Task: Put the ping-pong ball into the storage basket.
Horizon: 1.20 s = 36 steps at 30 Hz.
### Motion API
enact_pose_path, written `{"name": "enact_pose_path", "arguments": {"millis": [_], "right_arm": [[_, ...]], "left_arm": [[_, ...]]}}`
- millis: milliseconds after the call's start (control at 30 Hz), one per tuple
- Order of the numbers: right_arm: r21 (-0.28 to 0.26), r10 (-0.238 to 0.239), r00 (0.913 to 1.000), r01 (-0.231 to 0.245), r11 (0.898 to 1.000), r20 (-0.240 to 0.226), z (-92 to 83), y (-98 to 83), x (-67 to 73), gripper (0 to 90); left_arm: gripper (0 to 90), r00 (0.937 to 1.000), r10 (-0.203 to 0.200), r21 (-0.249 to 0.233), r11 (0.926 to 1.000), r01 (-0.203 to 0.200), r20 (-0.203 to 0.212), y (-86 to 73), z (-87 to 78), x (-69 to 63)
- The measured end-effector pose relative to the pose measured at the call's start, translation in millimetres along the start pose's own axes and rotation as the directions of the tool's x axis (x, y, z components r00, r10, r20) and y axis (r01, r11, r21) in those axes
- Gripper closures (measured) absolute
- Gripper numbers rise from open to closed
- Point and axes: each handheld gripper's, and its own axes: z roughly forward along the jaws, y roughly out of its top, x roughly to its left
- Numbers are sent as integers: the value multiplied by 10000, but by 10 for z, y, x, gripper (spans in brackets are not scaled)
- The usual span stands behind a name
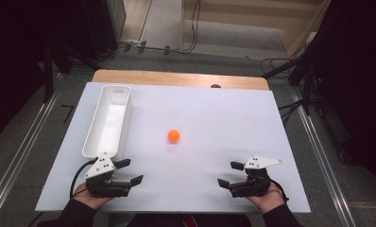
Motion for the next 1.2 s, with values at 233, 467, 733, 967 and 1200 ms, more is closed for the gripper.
{"name": "enact_pose_path", "arguments": {"millis": [233, 467, 733, 967, 1200], "right_arm": [[42, -36, 10000, 36, 10000, -16, -9, -16, 2, 126], [174, -27, 10000, 28, 9998, -80, -7, -15, 4, 126], [500, -66, 9999, 71, 9987, -84, 23, -19, 11, 126], [552, -49, 10000, 53, 9985, -71, 25, -20, 10, 126], [586, -25, 10000, 29, 9983, -76, 24, -23, 10, 126]], "left_arm": [[244, 10000, 37, 100, 9999, -38, 14, 10, 6, -1], [246, 10000, 26, 345, 9994, -26, 4, 8, 10, -4], [247, 9998, 115, 809, 9967, -102, -154, -1, 30, -14], [247, 9997, 120, 1004, 9949, -96, -225, 0, 43, -12], [247, 9998, 143, 1059, 9943, -127, -146, 7, 54, -17]]}}
